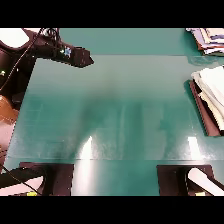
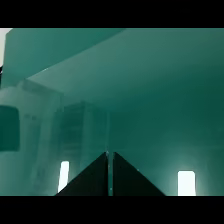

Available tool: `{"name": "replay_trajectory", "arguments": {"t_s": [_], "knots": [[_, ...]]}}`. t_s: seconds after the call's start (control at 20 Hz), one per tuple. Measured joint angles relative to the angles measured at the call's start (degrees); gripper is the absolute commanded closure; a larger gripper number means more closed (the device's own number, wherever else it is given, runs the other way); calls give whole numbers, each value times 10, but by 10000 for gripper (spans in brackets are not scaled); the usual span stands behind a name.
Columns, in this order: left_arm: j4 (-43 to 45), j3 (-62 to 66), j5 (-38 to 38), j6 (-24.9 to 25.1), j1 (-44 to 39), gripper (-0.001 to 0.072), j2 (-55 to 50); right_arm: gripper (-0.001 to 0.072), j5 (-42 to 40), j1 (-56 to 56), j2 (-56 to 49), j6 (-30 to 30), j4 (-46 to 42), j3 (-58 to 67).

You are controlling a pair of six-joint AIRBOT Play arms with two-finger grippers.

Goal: Fold the shirts.

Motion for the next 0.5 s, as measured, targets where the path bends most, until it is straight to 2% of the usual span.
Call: {"name": "replay_trajectory", "arguments": {"t_s": [0.25, 0.5], "knots": [[-1, 0, 28, 0, 0, 674, 0, 696, -37, 116, 0, -9, 8, 0], [-1, 0, 52, 0, 0, 674, 0, 696, -42, 143, 0, -11, 9, 0]]}}
